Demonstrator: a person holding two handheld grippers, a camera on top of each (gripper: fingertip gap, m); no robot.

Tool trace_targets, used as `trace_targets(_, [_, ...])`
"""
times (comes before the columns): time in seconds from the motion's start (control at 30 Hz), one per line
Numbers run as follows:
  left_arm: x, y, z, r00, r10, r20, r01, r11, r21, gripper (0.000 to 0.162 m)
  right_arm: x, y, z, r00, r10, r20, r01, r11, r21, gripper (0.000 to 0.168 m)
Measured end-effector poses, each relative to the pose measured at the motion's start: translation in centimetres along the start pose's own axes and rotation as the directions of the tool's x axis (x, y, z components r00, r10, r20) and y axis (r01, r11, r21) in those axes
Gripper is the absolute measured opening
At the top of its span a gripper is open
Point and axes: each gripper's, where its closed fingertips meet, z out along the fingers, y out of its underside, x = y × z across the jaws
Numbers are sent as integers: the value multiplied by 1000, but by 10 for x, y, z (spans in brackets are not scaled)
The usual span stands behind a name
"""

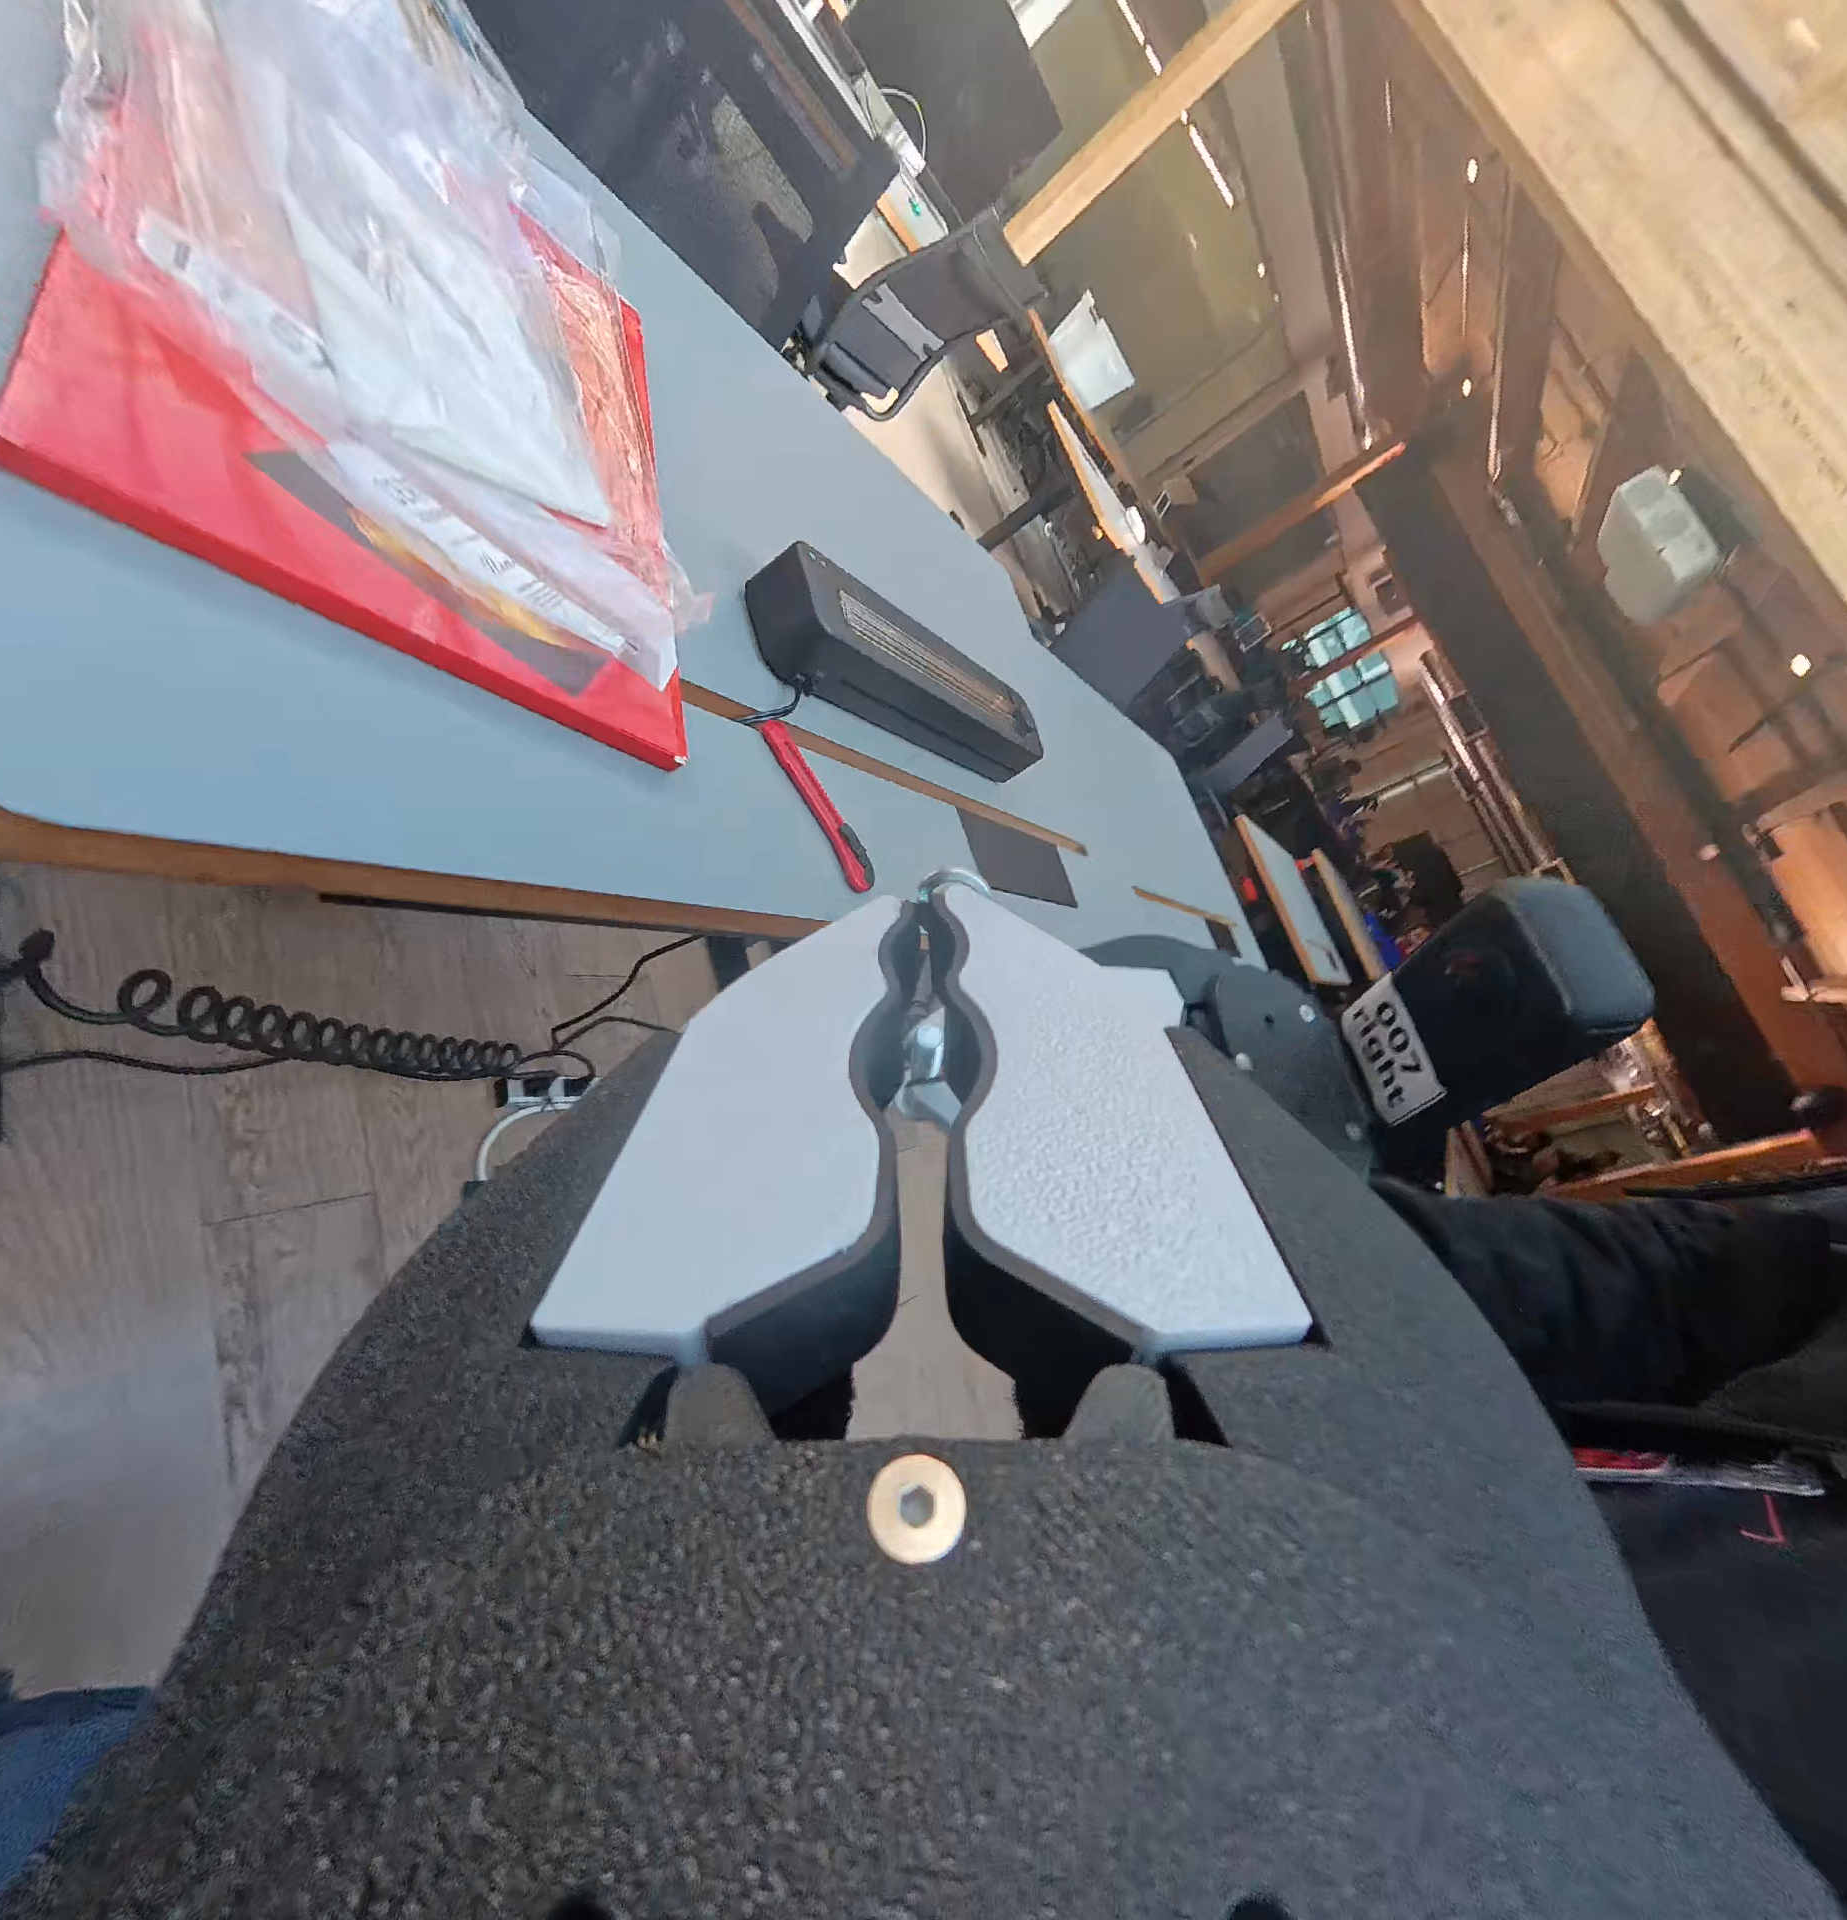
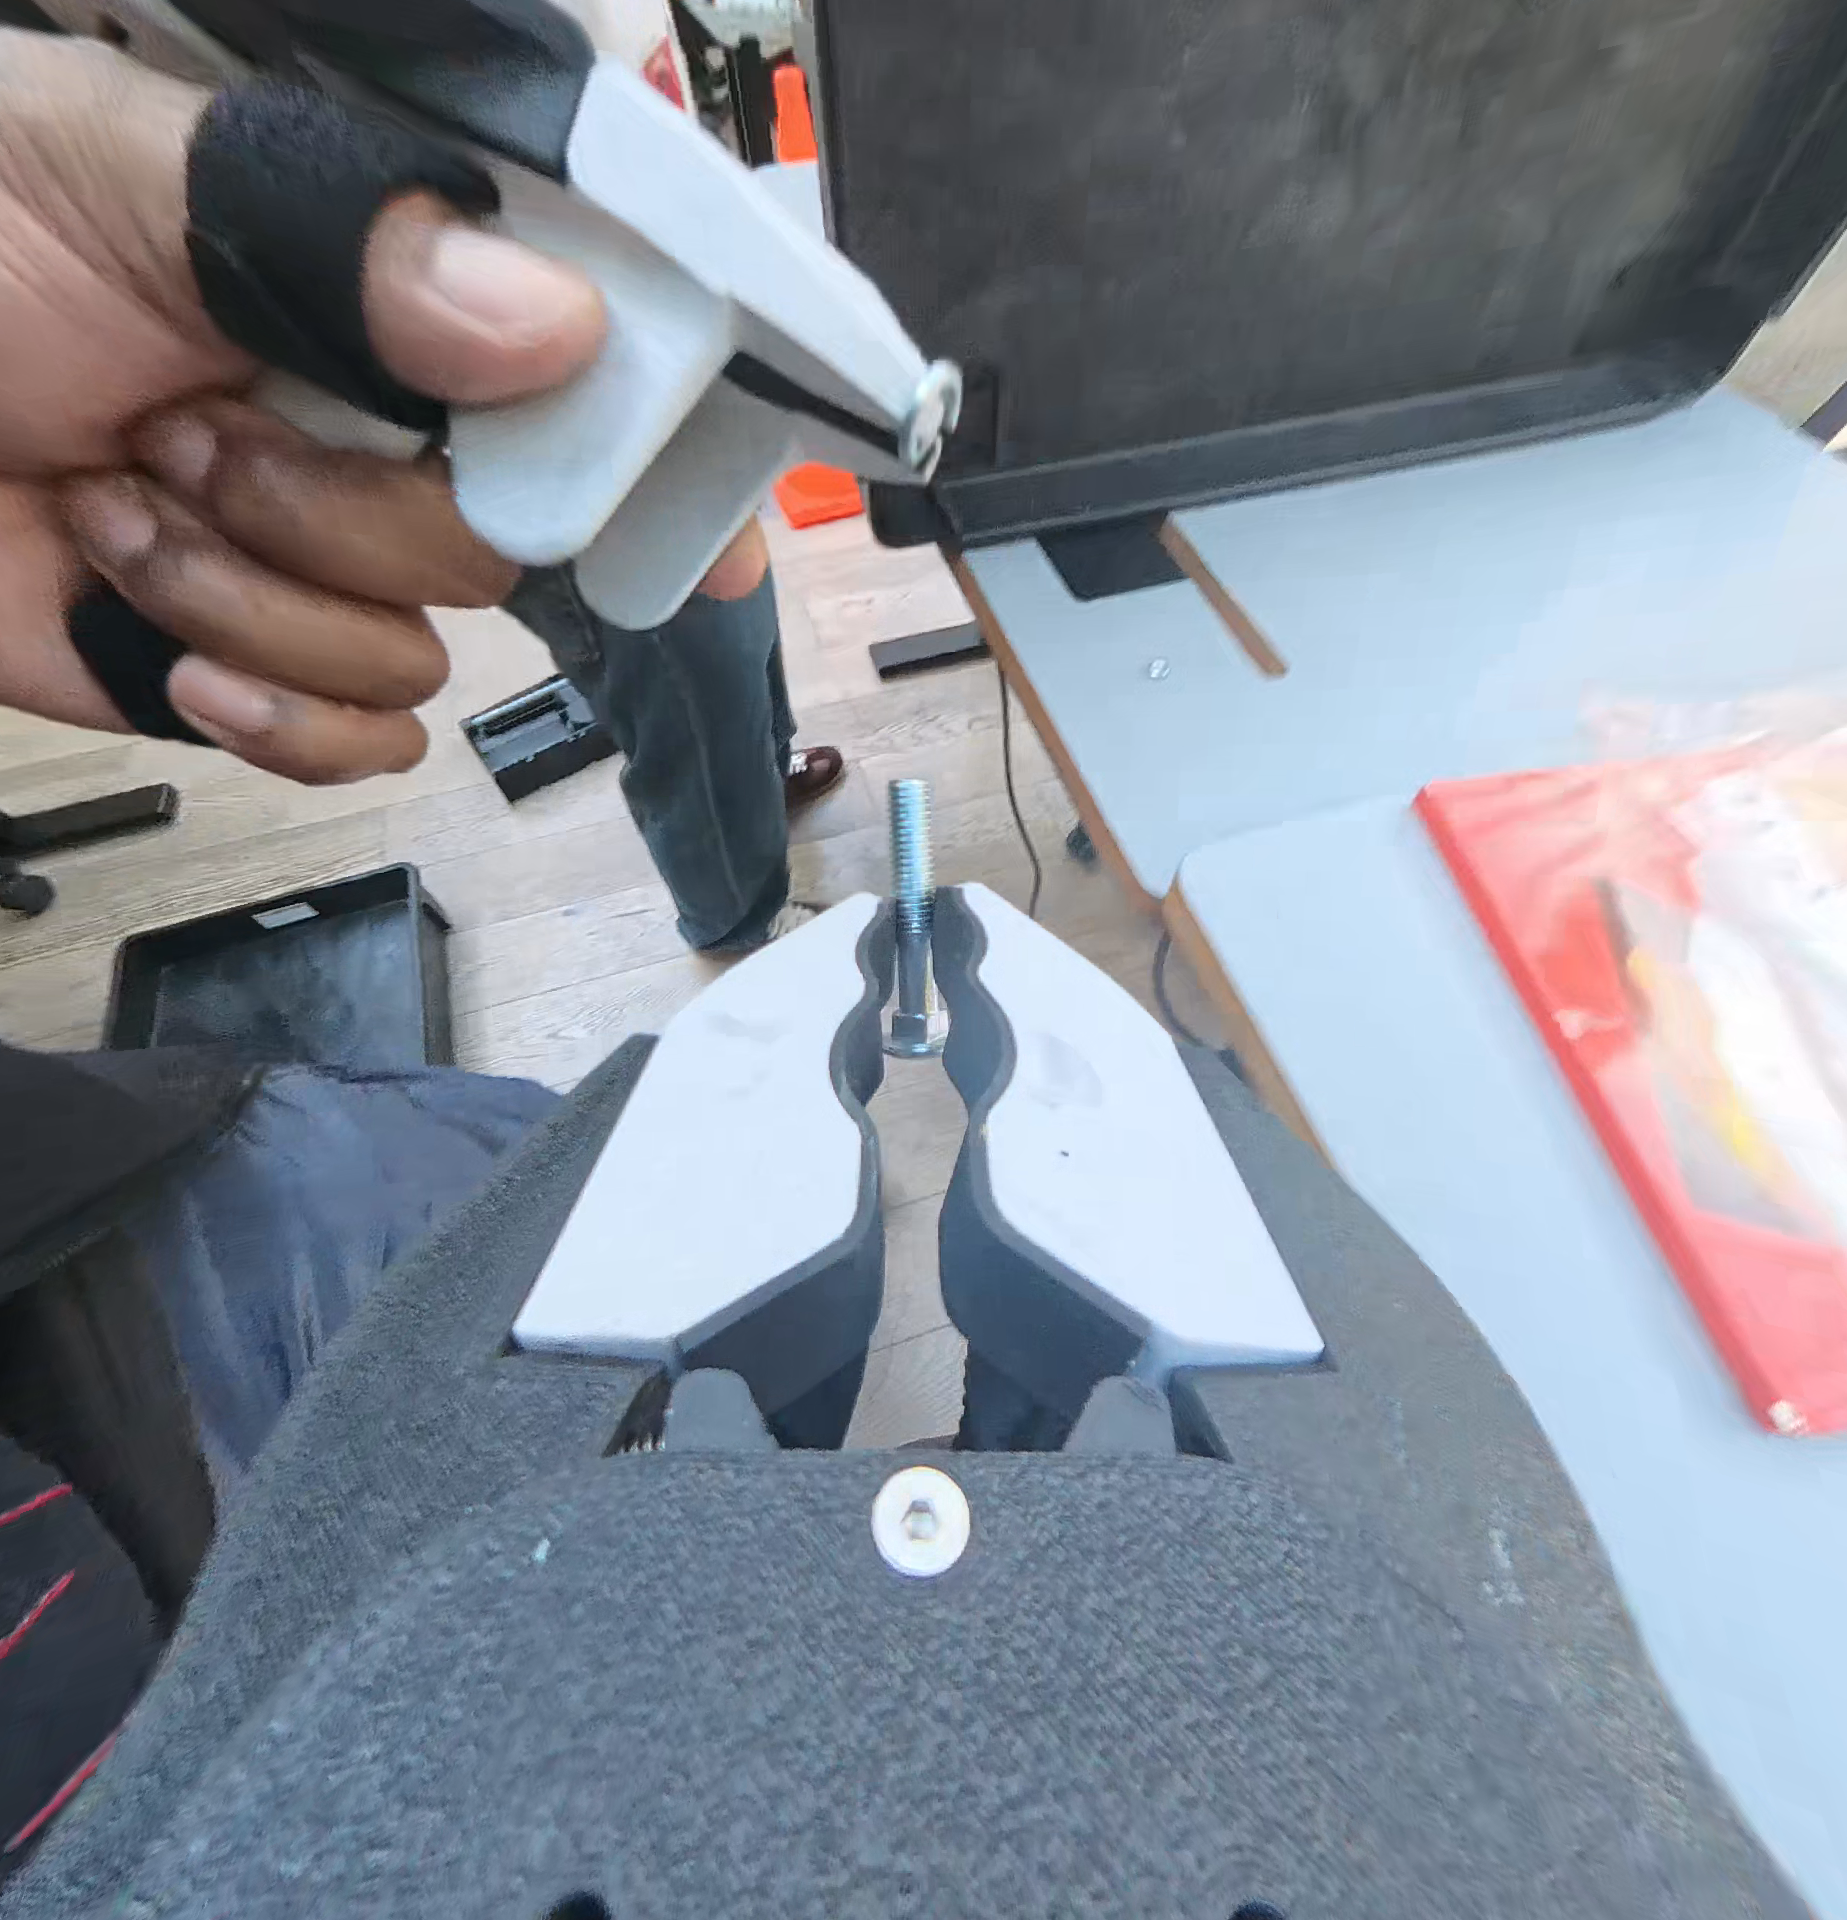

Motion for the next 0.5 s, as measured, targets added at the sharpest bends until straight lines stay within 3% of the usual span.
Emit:
trace_targets(0.13, [-11,-56,18,990,138,20,-136,988,-71,1,48,-51,32,994,-106,-24,107,994,29,7])
trace_targets(0.3, [-44,-125,41,945,316,87,-298,939,-174,1,104,-93,85,994,-100,-47,103,992,69,7])
trace_targets(0.5, [-102,-185,55,885,410,221,-333,889,-314,1,165,-123,155,998,-67,-19,69,983,169,7])
